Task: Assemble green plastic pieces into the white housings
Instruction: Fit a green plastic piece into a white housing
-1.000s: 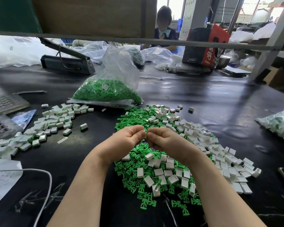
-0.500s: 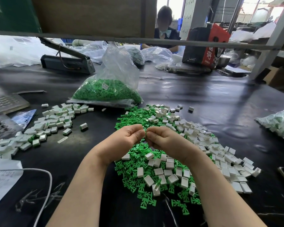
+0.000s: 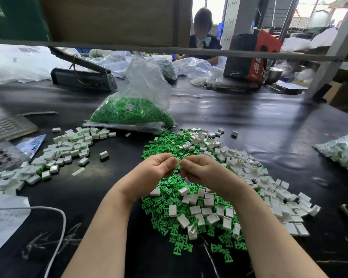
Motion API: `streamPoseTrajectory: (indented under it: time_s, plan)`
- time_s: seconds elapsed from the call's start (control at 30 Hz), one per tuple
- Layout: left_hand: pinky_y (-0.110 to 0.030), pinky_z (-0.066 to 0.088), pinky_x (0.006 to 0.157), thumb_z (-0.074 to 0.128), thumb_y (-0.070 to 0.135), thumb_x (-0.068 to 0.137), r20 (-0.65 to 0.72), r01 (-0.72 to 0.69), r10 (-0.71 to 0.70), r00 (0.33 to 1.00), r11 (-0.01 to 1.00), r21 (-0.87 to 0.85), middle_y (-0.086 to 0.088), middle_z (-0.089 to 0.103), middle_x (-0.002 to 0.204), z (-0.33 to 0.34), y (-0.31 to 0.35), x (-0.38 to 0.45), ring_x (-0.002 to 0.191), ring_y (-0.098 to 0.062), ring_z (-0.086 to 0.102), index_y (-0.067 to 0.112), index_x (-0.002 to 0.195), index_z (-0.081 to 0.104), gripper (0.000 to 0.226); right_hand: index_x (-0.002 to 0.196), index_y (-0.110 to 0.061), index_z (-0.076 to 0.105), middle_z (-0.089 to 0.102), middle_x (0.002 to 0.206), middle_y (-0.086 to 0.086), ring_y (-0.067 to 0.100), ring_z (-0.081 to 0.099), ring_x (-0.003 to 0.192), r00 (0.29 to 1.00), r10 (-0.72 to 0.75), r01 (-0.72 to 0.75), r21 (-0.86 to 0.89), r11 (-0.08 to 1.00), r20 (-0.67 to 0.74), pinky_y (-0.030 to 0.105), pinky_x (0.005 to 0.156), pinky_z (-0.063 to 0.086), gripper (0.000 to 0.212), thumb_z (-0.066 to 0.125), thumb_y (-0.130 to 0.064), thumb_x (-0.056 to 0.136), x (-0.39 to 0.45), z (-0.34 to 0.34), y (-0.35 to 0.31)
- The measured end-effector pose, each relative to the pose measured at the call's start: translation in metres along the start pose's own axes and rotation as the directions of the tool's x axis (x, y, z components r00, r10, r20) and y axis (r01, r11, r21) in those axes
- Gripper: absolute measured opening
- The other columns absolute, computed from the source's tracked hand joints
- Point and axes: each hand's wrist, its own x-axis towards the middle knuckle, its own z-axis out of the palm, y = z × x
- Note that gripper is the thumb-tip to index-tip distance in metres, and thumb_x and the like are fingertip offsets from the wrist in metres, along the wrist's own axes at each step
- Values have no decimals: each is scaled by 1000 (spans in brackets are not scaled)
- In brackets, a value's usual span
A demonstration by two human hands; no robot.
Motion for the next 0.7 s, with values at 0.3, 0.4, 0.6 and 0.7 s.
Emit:
streamPoseTrajectory:
  time_s: [0.3,0.4,0.6,0.7]
  plan:
    - [-18,34,62,46,20,103,52,19,-21,998,999,36,18,39,60,0,0,3,62,-2,36,21,73,51,30,82,-9,58,50,68,-1,11,43,63,1000,-7,6,37,999,28,20,61,37,24,48,-17,103,2,-1,3]
    - [-29,33,71,47,21,102,91,35,-41,995,997,67,12,38,66,-1,-2,3,68,-8,35,21,75,51,28,75,-15,55,49,62,-11,6,40,58,997,-6,4,29,1000,75,16,57,35,29,47,-16,102,0,-2,3]
    - [-29,34,73,48,23,102,126,35,-45,991,996,80,15,39,67,-3,-2,2,69,-7,36,37,69,63,39,80,-12,56,48,62,-12,5,38,58,994,12,-9,-20,1000,109,17,58,34,24,47,-15,103,-2,-2,1]
    - [-27,32,70,47,22,102,138,17,-30,990,996,90,15,38,65,-4,-1,1,67,-6,35,40,66,62,43,78,-13,55,48,61,-13,5,38,58,994,6,-3,-30,1000,109,17,57,33,26,47,-15,103,-3,-1,-1]
